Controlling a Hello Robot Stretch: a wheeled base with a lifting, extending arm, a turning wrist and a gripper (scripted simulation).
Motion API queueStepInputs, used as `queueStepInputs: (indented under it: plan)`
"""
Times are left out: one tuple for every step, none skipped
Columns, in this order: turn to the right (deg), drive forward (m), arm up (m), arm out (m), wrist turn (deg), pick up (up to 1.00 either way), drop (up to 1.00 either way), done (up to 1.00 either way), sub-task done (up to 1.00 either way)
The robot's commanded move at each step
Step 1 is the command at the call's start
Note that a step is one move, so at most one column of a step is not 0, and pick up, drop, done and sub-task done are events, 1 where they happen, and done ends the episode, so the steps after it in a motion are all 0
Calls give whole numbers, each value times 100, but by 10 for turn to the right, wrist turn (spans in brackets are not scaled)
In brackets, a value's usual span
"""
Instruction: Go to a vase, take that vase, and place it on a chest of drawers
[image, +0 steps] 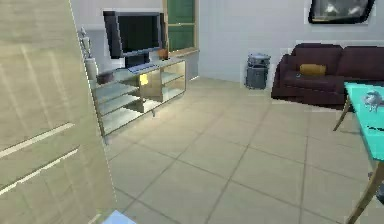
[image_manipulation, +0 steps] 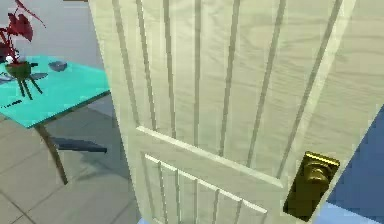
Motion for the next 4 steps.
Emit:
queueStepInputs:
  plan:
    - [270,0,0,0,0,0,0,0,0]
    - [0,100,0,0,0,0,0,0,0]
    - [0,100,0,0,0,0,0,0,0]
    - [30,0,0,0,0,0,0,0,0]
